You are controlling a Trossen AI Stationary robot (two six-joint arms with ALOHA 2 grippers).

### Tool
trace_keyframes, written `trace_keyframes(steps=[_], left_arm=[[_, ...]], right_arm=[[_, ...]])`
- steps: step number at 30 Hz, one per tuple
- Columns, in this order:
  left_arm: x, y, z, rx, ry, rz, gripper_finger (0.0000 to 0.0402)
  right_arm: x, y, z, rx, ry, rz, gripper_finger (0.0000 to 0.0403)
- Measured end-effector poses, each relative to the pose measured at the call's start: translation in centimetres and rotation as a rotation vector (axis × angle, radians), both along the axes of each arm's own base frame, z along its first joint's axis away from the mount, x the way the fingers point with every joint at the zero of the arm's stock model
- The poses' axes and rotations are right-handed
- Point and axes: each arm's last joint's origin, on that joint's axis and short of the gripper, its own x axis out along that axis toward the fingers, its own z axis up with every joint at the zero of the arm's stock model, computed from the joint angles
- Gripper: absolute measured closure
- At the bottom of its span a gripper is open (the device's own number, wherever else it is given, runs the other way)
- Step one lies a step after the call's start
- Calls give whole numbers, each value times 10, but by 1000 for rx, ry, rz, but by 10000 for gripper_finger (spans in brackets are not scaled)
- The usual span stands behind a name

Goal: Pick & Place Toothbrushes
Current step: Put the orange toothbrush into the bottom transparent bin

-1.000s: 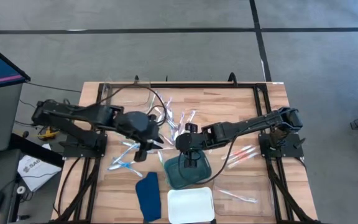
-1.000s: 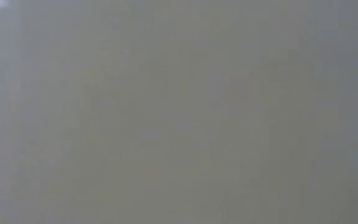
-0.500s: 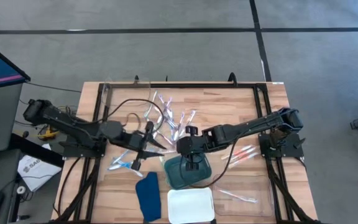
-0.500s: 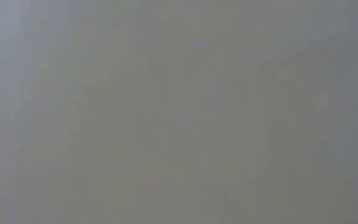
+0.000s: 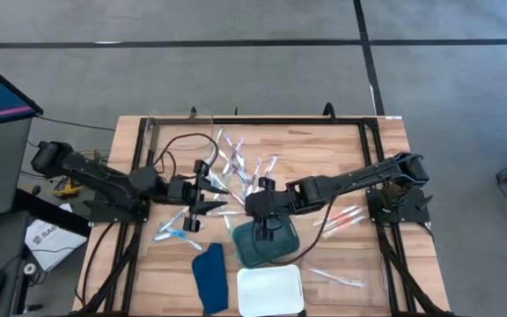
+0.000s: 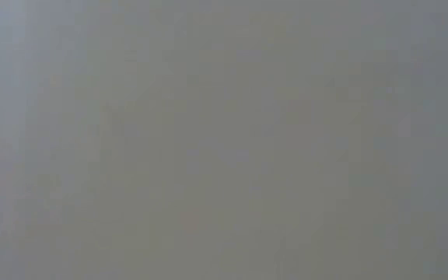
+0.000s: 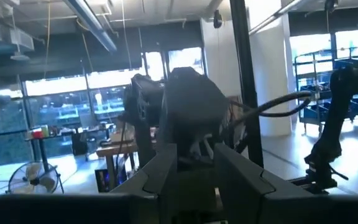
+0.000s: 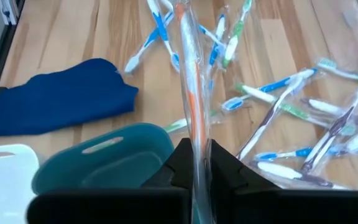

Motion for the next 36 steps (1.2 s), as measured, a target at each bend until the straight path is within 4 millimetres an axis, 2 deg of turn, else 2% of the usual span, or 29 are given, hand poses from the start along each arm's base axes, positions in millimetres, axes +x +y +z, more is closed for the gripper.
trace_keyframes(steps=[9,12,18,26,32,36], left_arm=[[3,1,-10,-21,108,-6,300],[4,1,-11,-29,120,-7,300],[4,1,-13,-27,137,-8,300],[4,1,-14,-25,147,-8,300],[4,1,-13,-25,146,-8,300],[4,1,-13,-26,144,-11,300]], right_arm=[[-3,8,-1,55,8,-42,382],[-7,14,-2,60,32,-49,392],[-20,29,-2,66,84,-99,383],[-56,55,13,69,127,-173,392],[-94,78,37,95,66,-211,383],[-121,95,43,96,50,-282,388]])
